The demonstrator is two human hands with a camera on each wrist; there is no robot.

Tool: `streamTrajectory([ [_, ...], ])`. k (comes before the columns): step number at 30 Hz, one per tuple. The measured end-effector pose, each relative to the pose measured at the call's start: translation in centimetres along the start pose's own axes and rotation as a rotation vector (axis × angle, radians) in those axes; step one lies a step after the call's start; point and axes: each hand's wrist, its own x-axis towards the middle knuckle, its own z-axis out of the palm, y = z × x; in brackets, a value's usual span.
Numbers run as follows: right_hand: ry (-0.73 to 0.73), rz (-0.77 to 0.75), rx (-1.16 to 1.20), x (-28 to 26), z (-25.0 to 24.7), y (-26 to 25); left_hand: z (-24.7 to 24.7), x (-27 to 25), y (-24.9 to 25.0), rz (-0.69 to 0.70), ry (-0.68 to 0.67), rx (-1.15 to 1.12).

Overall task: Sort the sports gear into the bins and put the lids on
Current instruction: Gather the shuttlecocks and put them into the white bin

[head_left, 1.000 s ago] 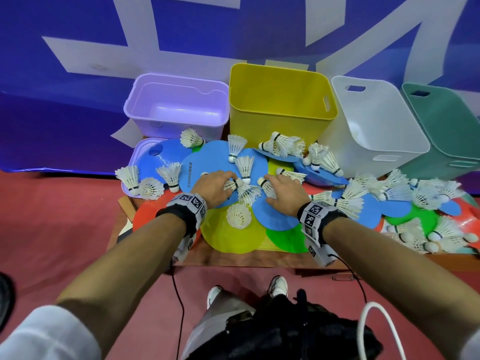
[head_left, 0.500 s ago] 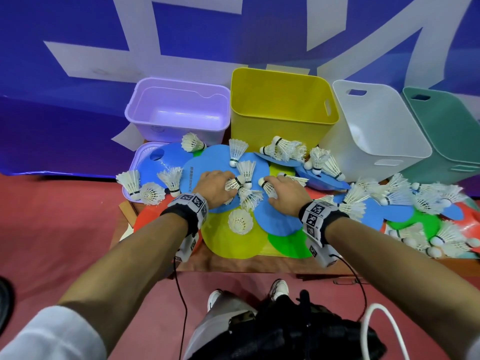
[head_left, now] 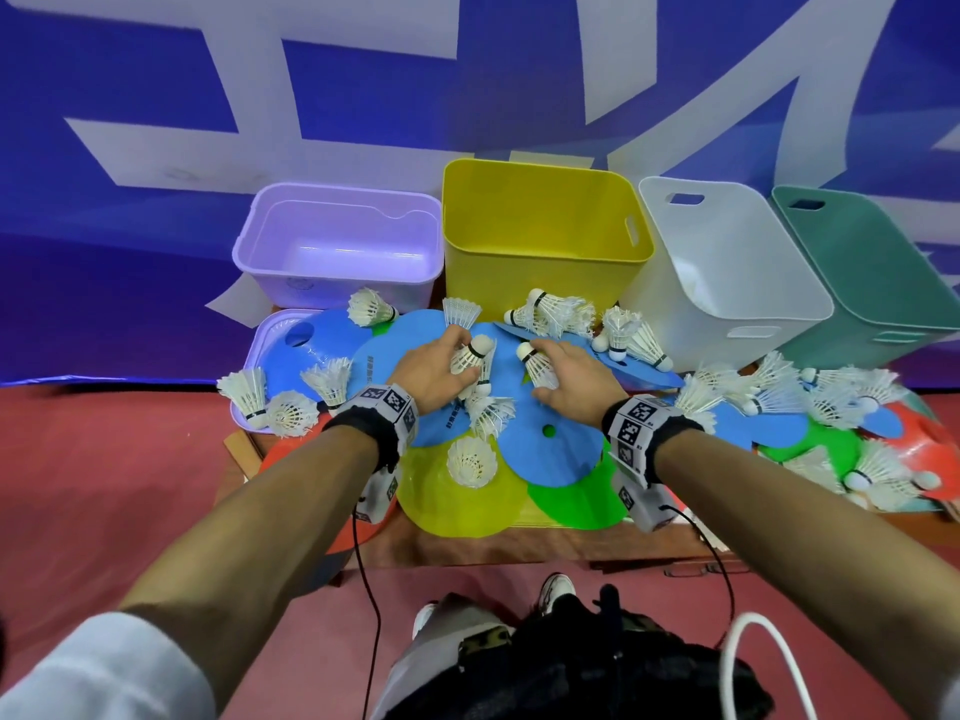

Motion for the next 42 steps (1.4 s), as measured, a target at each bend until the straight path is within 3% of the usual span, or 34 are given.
streamTrajectory([
  [7,0.017,-0.006,0.021,0.4,-0.5,0.3,-0.6,0.7,0.3,0.056,0.107,-0.012],
  [25,0.172,-0.001,0.104,2.0,-4.4,4.7,-1.0,5.3,4.3,0.14,0.117,-0.077],
  [32,0.293,-0.041,0.144,2.2,-8.0,8.3,-0.9,8.2,8.8,0.151,0.098,-0.116],
  [42,0.437,0.084,0.179,0.3,-12.9,18.8,1.8,14.0,18.9,0.288,0.039,-0.09],
])
